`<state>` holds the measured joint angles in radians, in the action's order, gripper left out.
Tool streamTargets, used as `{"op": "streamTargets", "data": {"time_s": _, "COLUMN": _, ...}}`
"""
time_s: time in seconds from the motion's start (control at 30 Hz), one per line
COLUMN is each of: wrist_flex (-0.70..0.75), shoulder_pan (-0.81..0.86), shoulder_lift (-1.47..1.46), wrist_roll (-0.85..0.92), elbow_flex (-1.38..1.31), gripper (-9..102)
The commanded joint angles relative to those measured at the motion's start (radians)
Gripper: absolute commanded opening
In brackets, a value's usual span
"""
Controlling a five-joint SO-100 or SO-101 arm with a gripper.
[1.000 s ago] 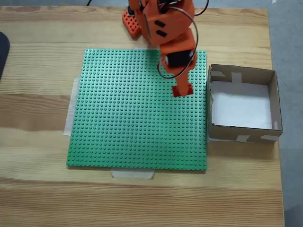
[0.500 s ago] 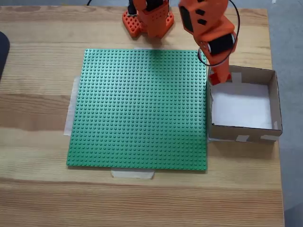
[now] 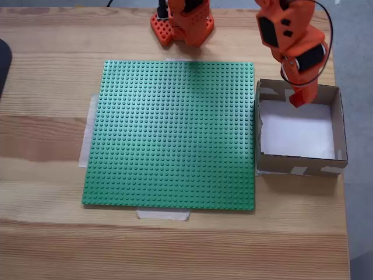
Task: Pick the red lego block and put it in the box.
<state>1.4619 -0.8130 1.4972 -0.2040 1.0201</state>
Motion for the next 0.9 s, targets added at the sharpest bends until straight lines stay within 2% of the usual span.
{"op": "streamTargets", "data": {"time_s": 0.0, "wrist_flex": 0.002, "shoulder_pan": -0.023, "shoulder_lift": -0.025, "wrist_roll": 0.006, "elbow_flex": -0.064, "gripper": -1}}
{"op": "streamTargets", "data": {"time_s": 0.87, "wrist_flex": -0.054, "shoulder_pan": -0.021, "shoulder_lift": -0.225, "wrist_roll": 0.002, "elbow_flex": -0.109, "gripper": 0}}
